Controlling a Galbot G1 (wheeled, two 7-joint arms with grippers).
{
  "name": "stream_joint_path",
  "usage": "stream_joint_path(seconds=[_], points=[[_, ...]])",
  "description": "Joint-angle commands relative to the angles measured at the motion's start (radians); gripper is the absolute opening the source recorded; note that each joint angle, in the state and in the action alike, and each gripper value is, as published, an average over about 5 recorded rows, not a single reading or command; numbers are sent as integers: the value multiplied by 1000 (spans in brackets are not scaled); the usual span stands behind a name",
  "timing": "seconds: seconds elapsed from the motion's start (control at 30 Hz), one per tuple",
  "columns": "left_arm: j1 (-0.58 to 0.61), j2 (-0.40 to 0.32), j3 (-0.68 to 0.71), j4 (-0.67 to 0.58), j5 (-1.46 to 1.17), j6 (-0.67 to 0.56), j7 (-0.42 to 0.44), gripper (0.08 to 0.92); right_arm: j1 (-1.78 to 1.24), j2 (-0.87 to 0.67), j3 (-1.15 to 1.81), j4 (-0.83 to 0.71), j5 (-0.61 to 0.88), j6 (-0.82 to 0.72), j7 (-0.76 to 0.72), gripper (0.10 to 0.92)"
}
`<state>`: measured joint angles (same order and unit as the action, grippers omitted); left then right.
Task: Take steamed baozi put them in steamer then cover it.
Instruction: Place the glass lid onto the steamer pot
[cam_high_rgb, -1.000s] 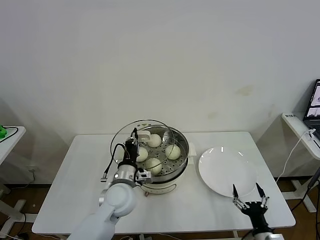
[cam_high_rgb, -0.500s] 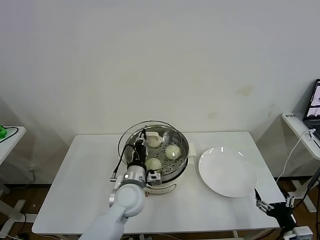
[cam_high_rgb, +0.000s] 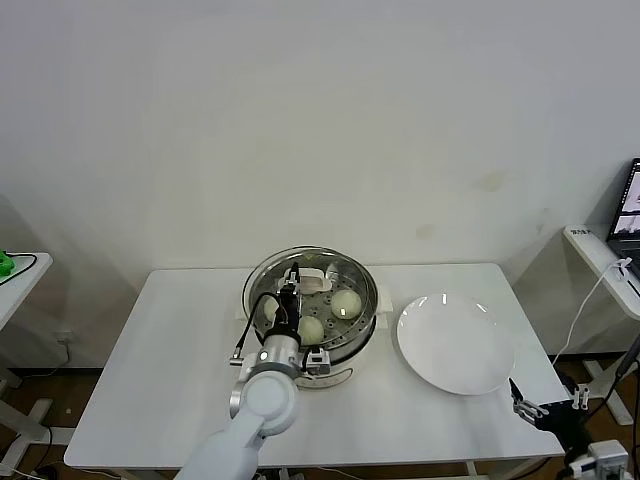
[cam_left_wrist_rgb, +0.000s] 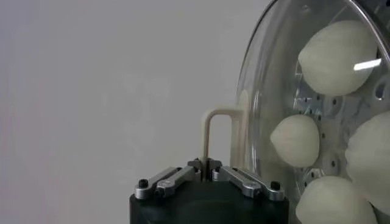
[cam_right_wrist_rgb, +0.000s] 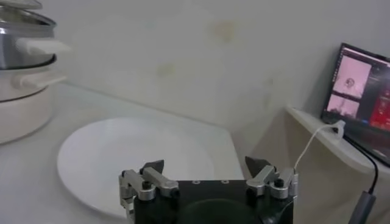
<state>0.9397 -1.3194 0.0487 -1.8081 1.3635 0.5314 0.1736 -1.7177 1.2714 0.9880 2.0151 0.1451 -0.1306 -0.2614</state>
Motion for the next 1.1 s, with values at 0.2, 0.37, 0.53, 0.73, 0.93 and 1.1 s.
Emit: stream_joint_path(seconds=[0.2, 0.37, 0.53, 0.73, 0.93, 1.1], points=[[-4, -25, 6, 36, 25, -8, 1, 139, -1, -5, -17, 3, 4, -19, 6, 823], [-6, -30, 10, 37, 25, -7, 3, 139, -1, 1, -24, -1, 2, -13, 6, 823], [-8, -34, 13, 43, 24, -7, 4, 139, 1, 6, -26, -6, -3, -7, 6, 823], [-6, -37, 11, 41, 23, -8, 7, 139, -1, 13, -32, -7, -9, -2, 4, 823], [3, -35, -1, 17, 26, -10, 17, 169, -3, 18, -35, -2, -14, 1, 0, 823], [20, -18, -11, -18, 17, -11, 17, 307, -3, 24, -38, -2, -19, 4, 0, 823]])
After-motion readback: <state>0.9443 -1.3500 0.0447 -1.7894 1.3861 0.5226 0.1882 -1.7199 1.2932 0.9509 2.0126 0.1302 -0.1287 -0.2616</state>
